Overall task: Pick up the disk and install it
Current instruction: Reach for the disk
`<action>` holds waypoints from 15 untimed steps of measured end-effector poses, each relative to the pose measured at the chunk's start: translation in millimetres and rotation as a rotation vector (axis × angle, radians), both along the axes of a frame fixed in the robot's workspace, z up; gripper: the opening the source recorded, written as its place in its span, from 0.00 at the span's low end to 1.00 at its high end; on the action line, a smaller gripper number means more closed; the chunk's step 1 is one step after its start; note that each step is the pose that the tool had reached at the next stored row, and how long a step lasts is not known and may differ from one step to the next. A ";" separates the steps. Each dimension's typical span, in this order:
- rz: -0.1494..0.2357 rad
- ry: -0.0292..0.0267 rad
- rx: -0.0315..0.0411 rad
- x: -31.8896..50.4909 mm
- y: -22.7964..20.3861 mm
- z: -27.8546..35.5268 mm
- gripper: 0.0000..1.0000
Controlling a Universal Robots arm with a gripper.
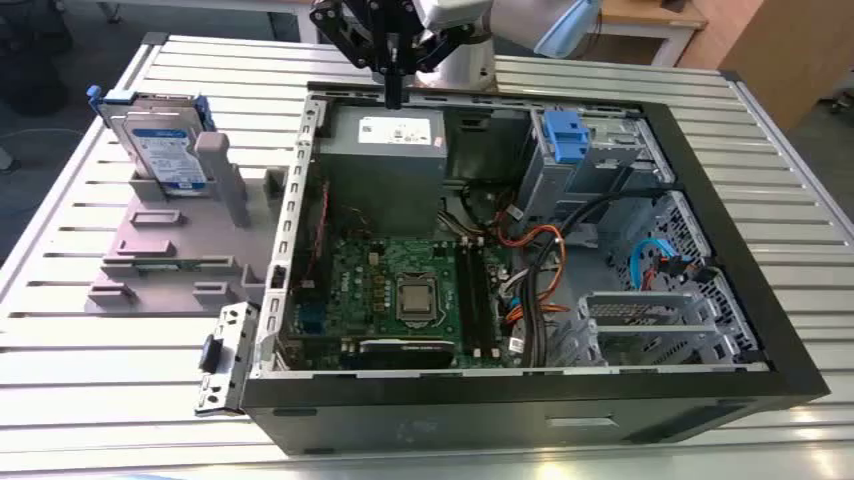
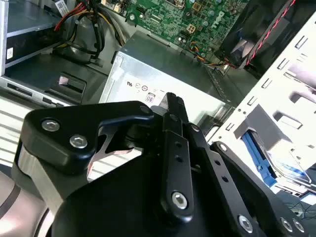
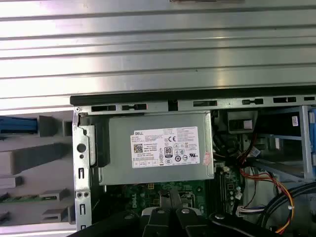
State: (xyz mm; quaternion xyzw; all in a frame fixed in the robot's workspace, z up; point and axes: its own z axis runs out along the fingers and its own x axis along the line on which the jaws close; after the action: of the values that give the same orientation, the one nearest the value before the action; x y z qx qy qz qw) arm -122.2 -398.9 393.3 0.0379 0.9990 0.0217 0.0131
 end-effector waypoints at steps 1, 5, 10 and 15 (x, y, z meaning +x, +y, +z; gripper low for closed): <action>0.000 0.0000 0.0000 -0.6 0.0 0.0 0.11; 0.000 0.0000 0.0000 -2.3 0.0 0.0 0.11; 0.000 0.0000 0.0000 -4.9 0.0 0.0 0.11; 0.000 -0.0001 0.0000 -6.1 -0.1 0.0 0.11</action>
State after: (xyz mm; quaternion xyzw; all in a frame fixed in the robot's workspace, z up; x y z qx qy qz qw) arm -128.3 -399.0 393.3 0.0379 0.9990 0.0217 0.0131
